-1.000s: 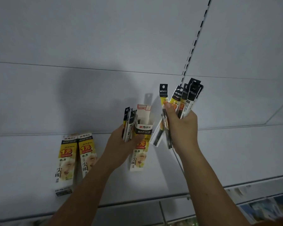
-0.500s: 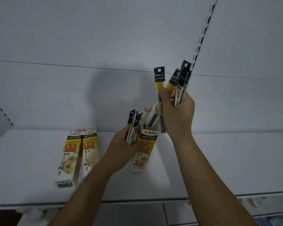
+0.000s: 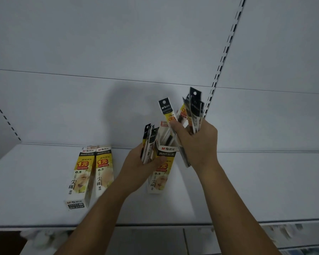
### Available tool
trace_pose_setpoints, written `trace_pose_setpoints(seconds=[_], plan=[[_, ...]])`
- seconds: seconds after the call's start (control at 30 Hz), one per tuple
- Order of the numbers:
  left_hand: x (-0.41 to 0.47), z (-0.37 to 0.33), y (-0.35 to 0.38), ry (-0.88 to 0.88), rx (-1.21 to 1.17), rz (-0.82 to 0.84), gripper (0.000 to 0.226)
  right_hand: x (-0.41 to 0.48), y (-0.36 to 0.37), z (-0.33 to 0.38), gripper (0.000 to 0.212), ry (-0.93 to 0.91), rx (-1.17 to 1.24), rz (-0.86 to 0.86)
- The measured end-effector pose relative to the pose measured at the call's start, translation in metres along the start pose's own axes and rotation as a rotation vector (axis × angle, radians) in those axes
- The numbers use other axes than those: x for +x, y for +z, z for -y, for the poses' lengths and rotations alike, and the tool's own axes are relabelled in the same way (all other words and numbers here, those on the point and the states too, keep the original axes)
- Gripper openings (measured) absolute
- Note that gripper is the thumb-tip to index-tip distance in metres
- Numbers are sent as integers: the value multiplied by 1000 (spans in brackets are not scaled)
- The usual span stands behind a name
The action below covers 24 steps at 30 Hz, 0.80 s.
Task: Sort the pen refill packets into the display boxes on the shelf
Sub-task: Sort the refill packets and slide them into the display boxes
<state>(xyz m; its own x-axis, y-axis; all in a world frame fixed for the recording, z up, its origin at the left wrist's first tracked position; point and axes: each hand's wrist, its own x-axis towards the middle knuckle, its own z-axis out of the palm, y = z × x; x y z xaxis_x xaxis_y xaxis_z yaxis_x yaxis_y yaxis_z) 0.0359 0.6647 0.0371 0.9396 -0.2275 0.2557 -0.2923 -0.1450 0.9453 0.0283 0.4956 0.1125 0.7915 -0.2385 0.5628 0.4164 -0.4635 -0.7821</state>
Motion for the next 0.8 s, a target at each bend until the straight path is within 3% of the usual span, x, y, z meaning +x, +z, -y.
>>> trace_pose_setpoints(seconds=[0.17, 0.37, 0.47, 0.57, 0.8], plan=[[1, 1, 0, -16, 7, -17, 18, 6, -5, -1, 33, 93, 89, -83], [2, 0, 0, -9, 4, -7, 16, 7, -6, 2, 29, 102, -53, 140], [2, 0, -1, -5, -5, 2, 17, 13, -13, 11, 18, 141, 8, 176], [1, 0, -2, -2, -8, 18, 16, 19, -20, 18, 19, 168, 67, 158], [1, -1, -4, 8, -8, 16, 16, 17, -17, 11, 25, 151, -116, 271]])
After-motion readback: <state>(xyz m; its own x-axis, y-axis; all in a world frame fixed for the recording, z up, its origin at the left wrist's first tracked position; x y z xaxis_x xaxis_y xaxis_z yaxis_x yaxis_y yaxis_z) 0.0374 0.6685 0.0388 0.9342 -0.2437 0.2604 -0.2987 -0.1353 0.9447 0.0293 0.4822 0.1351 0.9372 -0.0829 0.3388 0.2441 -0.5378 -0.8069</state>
